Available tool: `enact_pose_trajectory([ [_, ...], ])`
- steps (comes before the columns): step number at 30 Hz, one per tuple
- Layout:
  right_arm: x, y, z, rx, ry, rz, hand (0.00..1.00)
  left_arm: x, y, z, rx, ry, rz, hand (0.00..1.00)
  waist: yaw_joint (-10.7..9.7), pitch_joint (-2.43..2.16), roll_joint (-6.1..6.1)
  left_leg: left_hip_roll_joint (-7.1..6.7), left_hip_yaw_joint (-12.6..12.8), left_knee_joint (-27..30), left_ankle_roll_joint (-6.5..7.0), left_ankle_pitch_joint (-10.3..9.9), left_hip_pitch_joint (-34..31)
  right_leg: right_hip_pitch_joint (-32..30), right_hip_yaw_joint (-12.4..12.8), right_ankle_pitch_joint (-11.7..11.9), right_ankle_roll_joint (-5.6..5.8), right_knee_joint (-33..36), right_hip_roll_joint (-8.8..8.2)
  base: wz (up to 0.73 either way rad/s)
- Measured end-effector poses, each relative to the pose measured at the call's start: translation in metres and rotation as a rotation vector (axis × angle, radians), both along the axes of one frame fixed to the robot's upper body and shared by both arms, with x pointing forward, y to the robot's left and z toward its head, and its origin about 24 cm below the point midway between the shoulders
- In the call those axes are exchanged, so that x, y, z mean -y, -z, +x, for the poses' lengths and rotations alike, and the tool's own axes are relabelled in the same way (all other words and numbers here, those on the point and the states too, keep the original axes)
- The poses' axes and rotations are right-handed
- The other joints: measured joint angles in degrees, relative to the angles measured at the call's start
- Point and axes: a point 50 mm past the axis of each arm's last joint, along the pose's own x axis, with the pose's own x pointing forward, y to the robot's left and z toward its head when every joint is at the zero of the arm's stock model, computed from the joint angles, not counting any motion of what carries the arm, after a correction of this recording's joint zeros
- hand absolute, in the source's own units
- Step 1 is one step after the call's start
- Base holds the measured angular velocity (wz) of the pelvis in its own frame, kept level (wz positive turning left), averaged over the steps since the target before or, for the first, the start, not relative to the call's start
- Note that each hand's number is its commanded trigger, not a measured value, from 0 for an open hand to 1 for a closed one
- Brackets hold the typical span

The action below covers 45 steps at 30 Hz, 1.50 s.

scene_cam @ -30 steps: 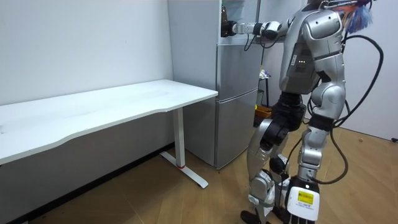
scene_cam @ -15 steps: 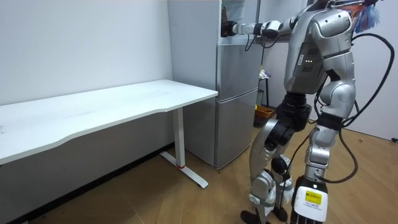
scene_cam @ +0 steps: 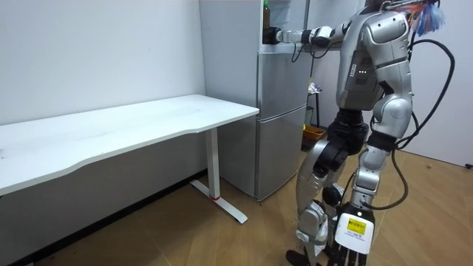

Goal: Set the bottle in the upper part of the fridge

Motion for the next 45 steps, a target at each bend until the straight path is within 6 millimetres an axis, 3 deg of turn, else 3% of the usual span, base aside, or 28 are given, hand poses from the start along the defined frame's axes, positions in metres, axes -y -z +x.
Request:
enact_pose_trajectory([
  [5, -0.001, -0.002, 0.001, -0.008, -0.056, -0.025, 0.00, 0.000, 0.000, 0.007, 0.016, 0.007, 0.000, 0.00, -1.29, -0.15, 0.14, -0.01, -0.03, 0.02, -0.01, -0.01, 0.01, 0.38, -0.11, 0.01, 0.00, -0.20, 0.02, 0.02],
  [9, -0.006, -0.003, 0.004, -0.008, -0.133, -0.028, 0.00, 0.000, 0.000, 0.006, 0.011, 0.006, -0.001, 0.00, -2.75, -1.02, 0.88, -0.13, 0.06, -0.43, 0.03, -0.01, 0.64, 0.98, -0.10, 0.10, 0.09, -0.05, -0.01, 0.01],
  [11, -0.008, -0.003, 0.005, -0.019, -0.157, -0.025, 0.00, 0.000, 0.000, 0.004, 0.006, 0.004, -0.002, 0.00, -2.80, -1.08, 1.23, -0.22, 0.18, -1.15, 0.03, 0.00, 1.71, 1.68, 0.07, 0.04, 0.16, -0.15, -0.10, -0.03],
  [13, -0.008, -0.002, 0.006, -0.028, -0.176, -0.022, 0.00, 0.001, 0.001, 0.002, 0.003, 0.002, -0.005, 0.00, -3.01, -1.50, 1.41, -0.32, 0.20, -1.57, 0.00, 0.03, 2.27, 2.11, 0.14, -0.08, 0.23, -0.28, -0.17, 0.00],
  [26, -0.014, 0.002, 0.004, -0.027, -0.217, -0.029, 0.00, 0.005, 0.003, -0.001, -0.003, -0.018, -0.026, 0.00, -4.55, -1.63, 1.18, -0.57, 0.66, -2.63, 0.01, 0.02, 3.93, 3.63, 0.06, -0.29, 0.50, -1.11, -0.24, 0.00],
  [36, -0.030, -0.009, 0.003, 0.049, -0.275, -0.054, 0.00, 0.015, 0.007, 0.000, 0.003, -0.026, -0.049, 0.00, -5.95, -1.39, 2.22, -0.28, 2.20, -3.67, 0.02, 0.01, 5.00, 3.65, 1.58, -0.29, 0.50, -1.10, -0.19, -0.08],
  [45, -0.034, -0.009, 0.001, 0.060, -0.288, -0.067, 0.00, 0.019, 0.009, -0.001, 0.001, -0.030, -0.059, 0.00, -6.32, -1.65, 2.69, -0.19, 2.28, -3.76, 0.02, 0.01, 5.12, 3.43, 1.64, -0.29, 0.50, -1.09, -0.19, 0.00],
])
